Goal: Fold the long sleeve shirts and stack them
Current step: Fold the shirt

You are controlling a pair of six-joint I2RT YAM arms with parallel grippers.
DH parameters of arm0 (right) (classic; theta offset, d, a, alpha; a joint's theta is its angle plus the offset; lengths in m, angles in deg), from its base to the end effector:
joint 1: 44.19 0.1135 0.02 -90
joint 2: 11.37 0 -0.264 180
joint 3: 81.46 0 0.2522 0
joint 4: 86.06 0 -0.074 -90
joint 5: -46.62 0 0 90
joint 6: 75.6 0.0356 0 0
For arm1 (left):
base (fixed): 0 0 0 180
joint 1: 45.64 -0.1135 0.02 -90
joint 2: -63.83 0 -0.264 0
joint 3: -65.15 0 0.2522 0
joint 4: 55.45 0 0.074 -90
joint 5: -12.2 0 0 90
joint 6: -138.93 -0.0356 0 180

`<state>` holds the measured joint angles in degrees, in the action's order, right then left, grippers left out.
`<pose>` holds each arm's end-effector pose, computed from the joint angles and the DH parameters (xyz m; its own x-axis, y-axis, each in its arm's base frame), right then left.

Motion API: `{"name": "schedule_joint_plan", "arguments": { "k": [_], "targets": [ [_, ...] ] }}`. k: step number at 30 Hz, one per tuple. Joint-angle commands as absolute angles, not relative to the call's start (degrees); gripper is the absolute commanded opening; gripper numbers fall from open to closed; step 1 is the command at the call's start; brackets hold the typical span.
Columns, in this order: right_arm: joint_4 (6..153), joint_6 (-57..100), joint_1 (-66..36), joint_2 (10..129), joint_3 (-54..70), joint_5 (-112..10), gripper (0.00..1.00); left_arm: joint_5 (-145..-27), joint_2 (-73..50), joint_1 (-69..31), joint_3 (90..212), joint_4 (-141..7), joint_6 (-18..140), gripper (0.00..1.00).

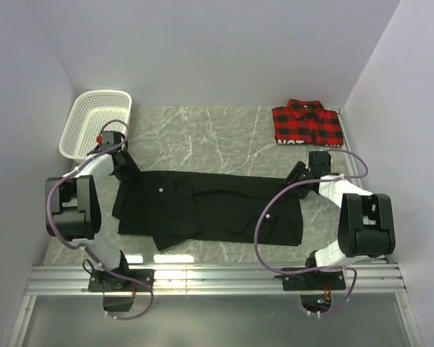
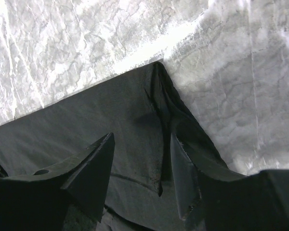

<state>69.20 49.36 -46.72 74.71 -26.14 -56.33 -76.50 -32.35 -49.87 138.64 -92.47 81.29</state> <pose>0.2803 -0.0044 0.1583 -0.7228 0.5909 -0.3584 0.4031 0.7817 0.4759 0.3354 0.0256 0.1841 -0.6818 -0.5870 -0.4365 -0.5328 0.8074 -0.2534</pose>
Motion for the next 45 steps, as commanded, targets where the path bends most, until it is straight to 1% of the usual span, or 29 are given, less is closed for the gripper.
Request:
{"name": "schedule_joint_plan", "arguments": {
  "k": [1, 3, 6, 7, 8, 9, 10, 12, 13, 15, 16, 19, 20, 21, 22, 23, 24, 26, 27, 30, 32, 38, 41, 43, 45],
  "targets": [
    [71.3, 49.7, -47.2, 75.8, -24.8, -56.7, 0.54, -78.2, -30.4, -50.6, 137.5, -91.3, 81.2, 0.42],
    [71.5, 50.0, -47.2, 76.0, -24.8, -56.8, 0.51, -78.8, -30.5, -50.7, 137.4, -91.4, 81.5, 0.4],
    [71.5, 50.0, -47.2, 76.2, -24.8, -56.8, 0.49, -80.2, -29.9, -50.7, 136.1, -91.1, 81.8, 0.41],
    [71.5, 49.9, -47.2, 76.2, -24.7, -56.7, 0.45, -80.3, -29.2, -50.7, 135.9, -91.0, 81.9, 0.4],
    [71.4, 49.7, -47.2, 76.2, -24.7, -56.5, 0.45, -80.6, -29.0, -50.7, 135.2, -90.8, 81.9, 0.4],
    [71.3, 49.6, -47.3, 76.1, -24.7, -56.4, 0.42, -80.6, -28.7, -50.6, 134.9, -90.9, 81.9, 0.4],
    [71.4, 49.7, -47.3, 76.3, -24.7, -56.3, 0.42, -80.4, -28.5, -50.7, 134.7, -91.1, 81.8, 0.39],
    [71.4, 49.6, -47.2, 76.3, -24.7, -56.1, 0.37, -80.1, -28.3, -50.7, 134.1, -91.0, 81.5, 0.36],
    [71.3, 49.6, -47.2, 76.4, -24.7, -56.0, 0.36, -79.8, -28.2, -50.7, 133.9, -91.0, 81.4, 0.34],
    [71.2, 49.5, -47.2, 77.0, -24.5, -55.6, 0.31, -79.6, -28.2, -51.0, 133.6, -90.8, 81.1, 0.29],
    [71.2, 49.4, -47.3, 77.1, -24.4, -55.5, 0.31, -79.7, -28.2, -51.1, 133.6, -90.7, 81.0, 0.28],
    [71.0, 49.2, -47.2, 77.6, -24.5, -55.1, 0.25, -79.7, -28.5, -51.3, 133.3, -90.1, 80.8, 0.22],
    [71.0, 49.2, -47.3, 77.8, -24.4, -54.9, 0.23, -79.7, -28.6, -51.4, 133.4, -90.0, 80.7, 0.18],
    [70.9, 49.1, -47.3, 77.9, -24.5, -54.7, 0.2, -79.8, -29.1, -51.4, 133.6, -89.9, 80.7, 0.15],
    [70.9, 49.0, -47.3, 77.9, -24.3, -54.5, 0.18, -79.9, -29.4, -51.4, 133.8, -90.0, 80.7, 0.13],
    [70.9, 48.8, -47.4, 77.8, -24.4, -54.4, 0.17, -80.1, -29.8, -51.4, 134.3, -90.0, 80.6, 0.09],
    [70.4, 48.6, -47.4, 77.7, -24.2, -53.7, 0.13, -80.2, -30.2, -51.4, 134.6, -90.1, 80.5, 0.05],
    [69.9, 48.1, -47.3, 77.4, -23.9, -53.0, 0.09, -80.1, -30.6, -51.6, 135.7, -90.5, 80.5, 0.0],
    [69.4, 47.8, -47.4, 77.2, -23.8, -52.3, 0.06, -80.2, -30.8, -51.8, 136.1, -90.6, 80.6, 0.01],
    [68.7, 47.4, -47.6, 76.4, -23.3, -50.9, 0.01, -79.0, -31.1, -51.9, 138.1, -91.1, 80.6, 0.01],
    [68.3, 47.1, -47.8, 76.3, -23.0, -50.2, 0.0, -78.0, -31.4, -52.0, 140.1, -91.4, 80.4, 0.01],
    [67.7, 46.7, -48.0, 76.6, -22.7, -48.6, 0.0, -75.3, -34.9, -52.0, 143.5, -92.9, 80.4, 0.01],
    [67.4, 46.5, -48.1, 76.6, -23.0, -48.2, 0.0, -74.8, -35.8, -52.0, 142.4, -94.1, 81.3, 0.0],
    [67.6, 46.7, -48.0, 76.9, -23.0, -48.2, 0.02, -74.2, -36.0, -51.9, 141.6, -94.4, 81.7, 0.02],
    [67.4, 46.8, -48.1, 77.0, -22.8, -48.3, 0.04, -73.8, -36.1, -52.0, 141.5, -94.8, 81.8, 0.09]
  ]
}}
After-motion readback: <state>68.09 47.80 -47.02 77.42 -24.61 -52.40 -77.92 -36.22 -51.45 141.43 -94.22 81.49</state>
